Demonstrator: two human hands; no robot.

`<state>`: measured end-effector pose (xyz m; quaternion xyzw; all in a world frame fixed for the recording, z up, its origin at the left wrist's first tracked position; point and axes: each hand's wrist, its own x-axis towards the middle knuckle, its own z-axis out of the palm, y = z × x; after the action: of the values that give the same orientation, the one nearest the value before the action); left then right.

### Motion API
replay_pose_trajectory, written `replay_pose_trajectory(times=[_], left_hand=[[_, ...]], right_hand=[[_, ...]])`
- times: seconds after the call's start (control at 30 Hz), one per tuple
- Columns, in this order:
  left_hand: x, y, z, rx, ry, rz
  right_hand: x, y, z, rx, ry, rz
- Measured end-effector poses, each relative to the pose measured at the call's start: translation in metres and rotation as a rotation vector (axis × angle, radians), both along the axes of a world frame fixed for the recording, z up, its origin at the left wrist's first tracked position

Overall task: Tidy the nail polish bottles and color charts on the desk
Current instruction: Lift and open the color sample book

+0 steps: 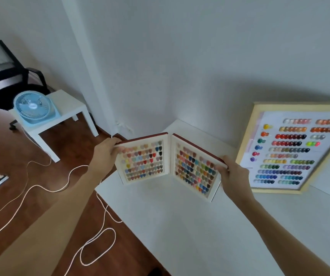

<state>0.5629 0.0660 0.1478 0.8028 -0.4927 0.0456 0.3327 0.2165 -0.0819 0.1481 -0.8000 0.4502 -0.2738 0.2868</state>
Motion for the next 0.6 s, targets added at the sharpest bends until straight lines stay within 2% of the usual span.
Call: replay_pose_trajectory(times=[0.23, 0.6], left_hand=[[0.047, -0.032, -0.005, -0.017, -0.008, -0.019], [0.076, -0.058, -0.017, -0.038, -0.007, -0.008]], right_hand=[[0.059, -0.035, -0.012, 0.017, 0.009, -0.046], [0.092, -0.062, -0.016, 0.023, -0.014, -0.065]])
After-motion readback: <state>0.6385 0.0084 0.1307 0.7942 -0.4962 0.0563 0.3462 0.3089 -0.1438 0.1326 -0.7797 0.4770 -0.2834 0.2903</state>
